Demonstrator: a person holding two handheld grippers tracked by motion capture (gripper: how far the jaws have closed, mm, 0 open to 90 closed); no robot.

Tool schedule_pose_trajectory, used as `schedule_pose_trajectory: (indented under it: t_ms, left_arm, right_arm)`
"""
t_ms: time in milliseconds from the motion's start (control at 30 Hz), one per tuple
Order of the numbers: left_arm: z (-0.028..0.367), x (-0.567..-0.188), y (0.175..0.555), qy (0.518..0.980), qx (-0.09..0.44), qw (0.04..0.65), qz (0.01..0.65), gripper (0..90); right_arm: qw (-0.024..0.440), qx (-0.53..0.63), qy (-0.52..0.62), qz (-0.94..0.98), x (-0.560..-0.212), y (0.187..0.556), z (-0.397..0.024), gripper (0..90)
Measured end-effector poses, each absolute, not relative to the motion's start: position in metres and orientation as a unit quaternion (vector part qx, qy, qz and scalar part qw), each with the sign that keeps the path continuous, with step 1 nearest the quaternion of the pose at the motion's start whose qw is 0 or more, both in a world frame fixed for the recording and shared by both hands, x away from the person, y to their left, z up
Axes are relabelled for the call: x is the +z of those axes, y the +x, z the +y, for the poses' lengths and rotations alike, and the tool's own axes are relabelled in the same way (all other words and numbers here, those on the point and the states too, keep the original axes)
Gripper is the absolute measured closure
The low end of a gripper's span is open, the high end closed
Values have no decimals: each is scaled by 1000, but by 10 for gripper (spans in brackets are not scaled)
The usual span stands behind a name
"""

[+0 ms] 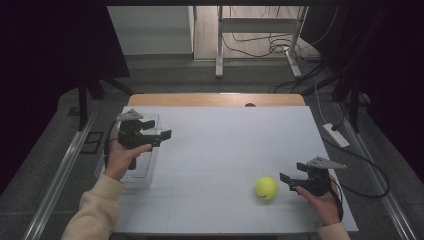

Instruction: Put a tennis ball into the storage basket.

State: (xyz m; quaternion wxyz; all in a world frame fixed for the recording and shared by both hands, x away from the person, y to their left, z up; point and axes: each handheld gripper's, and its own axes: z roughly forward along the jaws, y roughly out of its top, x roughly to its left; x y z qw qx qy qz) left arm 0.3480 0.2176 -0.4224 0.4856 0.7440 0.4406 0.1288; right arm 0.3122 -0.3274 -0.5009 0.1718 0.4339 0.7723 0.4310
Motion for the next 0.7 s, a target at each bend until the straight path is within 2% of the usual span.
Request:
schedule_pose_trajectory:
  t_ms: [700]
  left_arm:
    - [187, -424, 336, 764, 107, 487, 409, 158]
  right_arm:
    - [172, 435, 435, 769, -500, 311, -328, 154]
